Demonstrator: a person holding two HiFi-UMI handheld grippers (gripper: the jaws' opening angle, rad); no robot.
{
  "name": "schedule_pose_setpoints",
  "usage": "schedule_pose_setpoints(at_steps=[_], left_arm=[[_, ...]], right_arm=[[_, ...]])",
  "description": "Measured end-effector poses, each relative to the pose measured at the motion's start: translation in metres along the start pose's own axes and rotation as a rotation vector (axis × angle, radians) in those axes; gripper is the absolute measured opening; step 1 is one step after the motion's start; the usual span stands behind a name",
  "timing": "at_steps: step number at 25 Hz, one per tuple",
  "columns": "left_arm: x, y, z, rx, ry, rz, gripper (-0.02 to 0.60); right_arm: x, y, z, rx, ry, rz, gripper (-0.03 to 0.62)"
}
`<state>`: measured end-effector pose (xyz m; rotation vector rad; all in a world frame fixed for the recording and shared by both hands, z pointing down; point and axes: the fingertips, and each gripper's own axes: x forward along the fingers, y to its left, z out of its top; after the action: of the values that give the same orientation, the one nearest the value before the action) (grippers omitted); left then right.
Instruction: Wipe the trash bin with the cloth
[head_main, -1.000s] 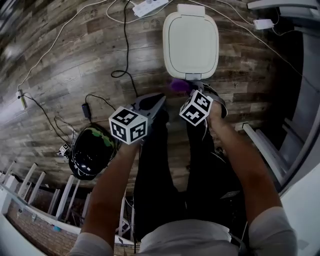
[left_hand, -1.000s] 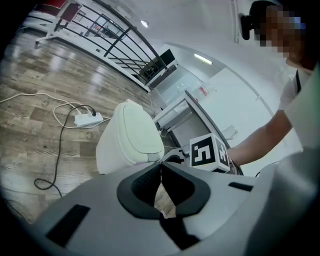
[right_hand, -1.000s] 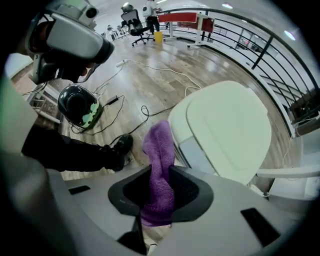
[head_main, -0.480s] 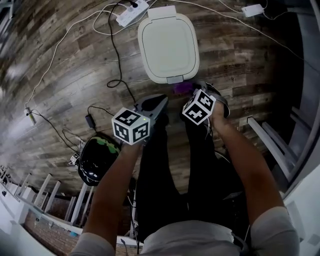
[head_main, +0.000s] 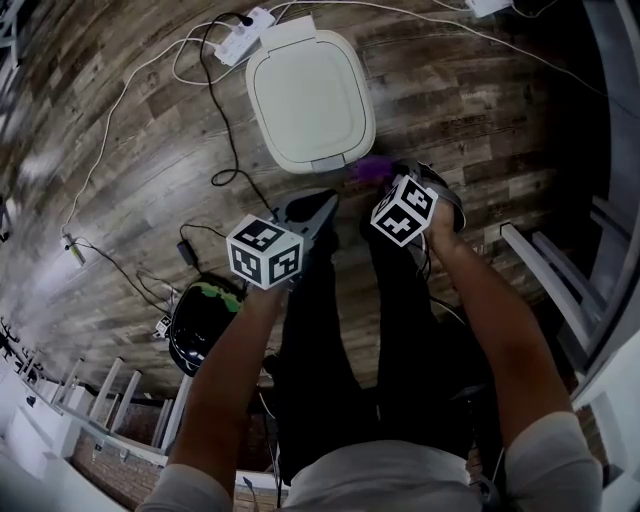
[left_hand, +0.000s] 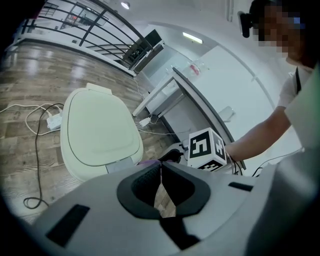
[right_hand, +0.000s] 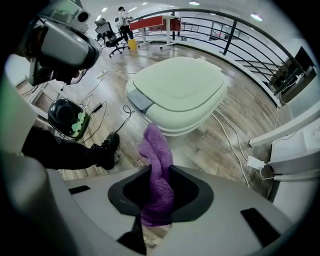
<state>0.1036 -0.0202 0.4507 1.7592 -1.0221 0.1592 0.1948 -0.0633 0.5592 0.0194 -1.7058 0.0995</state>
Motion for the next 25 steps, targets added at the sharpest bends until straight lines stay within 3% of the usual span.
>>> schedule_pose_setpoints(at_steps=[12, 25], left_arm=[[0.05, -0.036, 0.015, 0.045, 0.066, -0.047, 0.011], [0.116, -0.087, 0.054, 0.137, 0.154, -0.061, 0.005]], right_arm=[[-0.011, -0.048, -0.045, 0.165, -0.035, -0.049, 0.098], [-0.047, -0.102, -0.074, 0.327, -0.231, -0.028, 0.098]])
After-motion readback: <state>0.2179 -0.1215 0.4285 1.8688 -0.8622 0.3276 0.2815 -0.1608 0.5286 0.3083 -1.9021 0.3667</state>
